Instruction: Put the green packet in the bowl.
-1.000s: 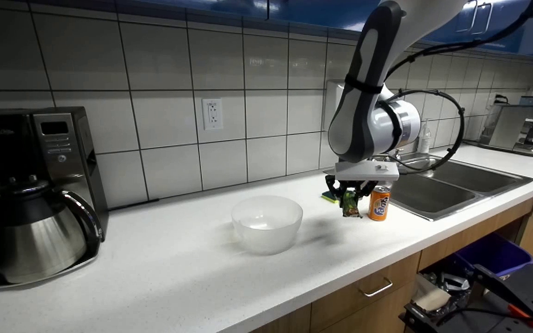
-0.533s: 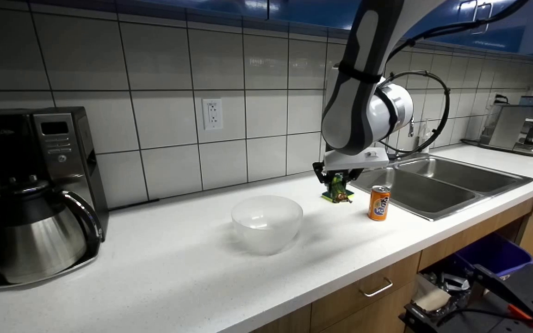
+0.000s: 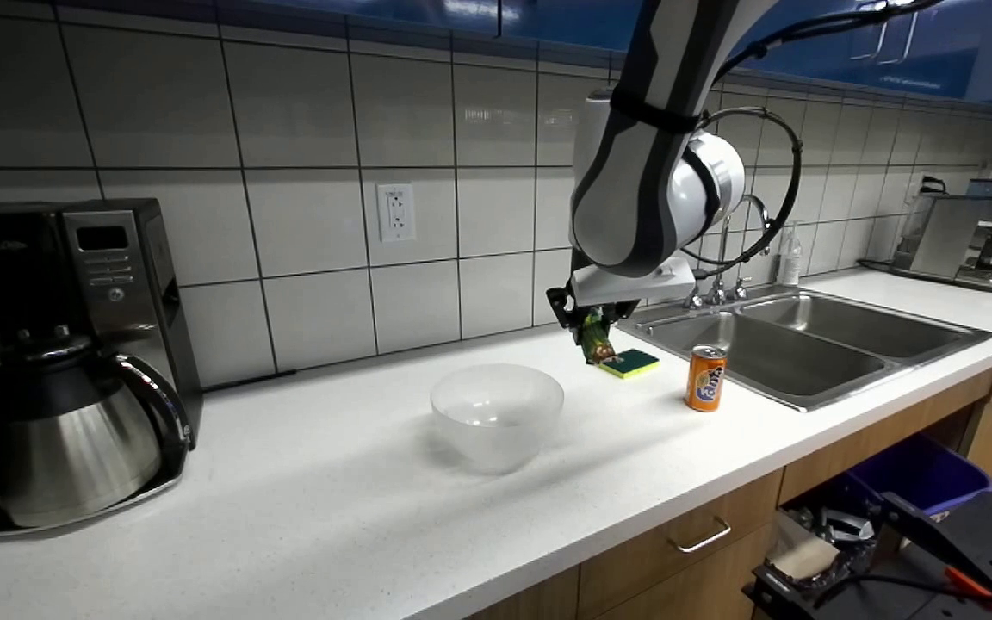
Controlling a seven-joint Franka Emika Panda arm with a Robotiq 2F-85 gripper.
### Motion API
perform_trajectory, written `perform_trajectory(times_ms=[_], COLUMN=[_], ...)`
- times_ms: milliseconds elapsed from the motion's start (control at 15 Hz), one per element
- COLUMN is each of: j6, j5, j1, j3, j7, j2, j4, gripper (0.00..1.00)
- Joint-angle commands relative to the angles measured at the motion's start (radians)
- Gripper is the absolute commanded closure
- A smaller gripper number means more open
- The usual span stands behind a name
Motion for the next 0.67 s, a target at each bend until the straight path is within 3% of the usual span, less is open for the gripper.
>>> perform_trajectory(times_ms=[0,267,600], j6=[-0.021,-0.044,-0.095], j5=[-0.046,-0.073,-0.045], j1=[0.067,0.109,0.060], j3=[-0.042,-0.039,0.072], j7=[-0.030,-0.046,-0.155], j2=[-0.078,-0.115,-0.173], j4=[-0.017,-0.009,-0.001], gripper=[0.85,0.85,0.85])
